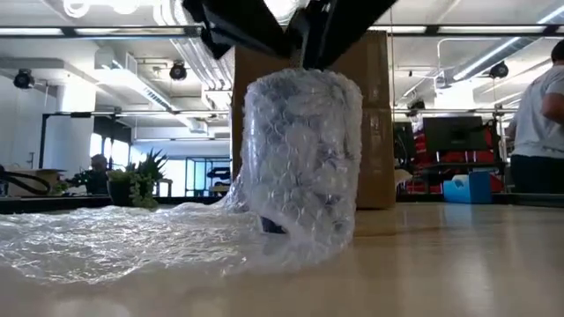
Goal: Wrap mug
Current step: Wrap the white mug with the bubble wrap
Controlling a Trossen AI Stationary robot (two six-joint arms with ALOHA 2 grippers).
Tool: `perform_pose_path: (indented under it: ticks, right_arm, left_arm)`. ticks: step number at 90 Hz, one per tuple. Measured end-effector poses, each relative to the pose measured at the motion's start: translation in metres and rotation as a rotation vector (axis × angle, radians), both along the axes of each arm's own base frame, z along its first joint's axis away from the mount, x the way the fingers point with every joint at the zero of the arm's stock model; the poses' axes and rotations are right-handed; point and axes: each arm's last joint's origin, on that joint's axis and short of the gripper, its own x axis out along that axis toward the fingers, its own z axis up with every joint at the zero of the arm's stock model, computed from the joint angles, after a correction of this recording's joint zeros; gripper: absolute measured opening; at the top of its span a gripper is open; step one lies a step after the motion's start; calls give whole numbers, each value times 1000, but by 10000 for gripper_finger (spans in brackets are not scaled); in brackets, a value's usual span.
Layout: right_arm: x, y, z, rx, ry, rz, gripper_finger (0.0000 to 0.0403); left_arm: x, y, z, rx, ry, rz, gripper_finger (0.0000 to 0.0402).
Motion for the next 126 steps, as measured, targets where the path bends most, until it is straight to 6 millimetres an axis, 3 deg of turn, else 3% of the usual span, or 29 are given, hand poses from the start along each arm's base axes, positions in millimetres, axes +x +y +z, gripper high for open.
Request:
perform_pose_path:
  ticks: [8,16,24,39,53,64,83,101,113,126]
  right_arm:
    - [-10,-5,22,-63,3,-32,181]
    - [-24,-11,24,-125,86,-90,176]
    - [-40,-15,13,-159,185,-154,170]
    - [-77,-9,-7,-177,214,-248,158]
    - [-104,-1,-33,-225,70,-330,148]
    - [-116,4,-56,-171,-43,-378,141]
    - [-122,5,-81,-87,-135,-397,129]
    - [-122,3,-87,-107,-178,-379,119]
    - [-117,5,-84,-111,-254,-360,112]
    - [-110,9,-83,-77,-320,-348,104]
  left_arm:
    - [-3,1,-2,13,32,-2,0]
    - [-8,3,0,9,56,9,0]
    - [-20,6,2,-6,126,47,0]
    - [-49,5,-6,-58,353,153,0]
    - [-73,-5,-22,-89,530,181,9]
    - [-89,-6,-39,-157,656,244,52]
    - [-119,-11,-78,-279,889,270,171]
    - [-131,-7,-106,-253,844,287,240]
    - [-131,-5,-118,-255,761,285,211]
    - [-126,-7,-117,-273,723,282,84]
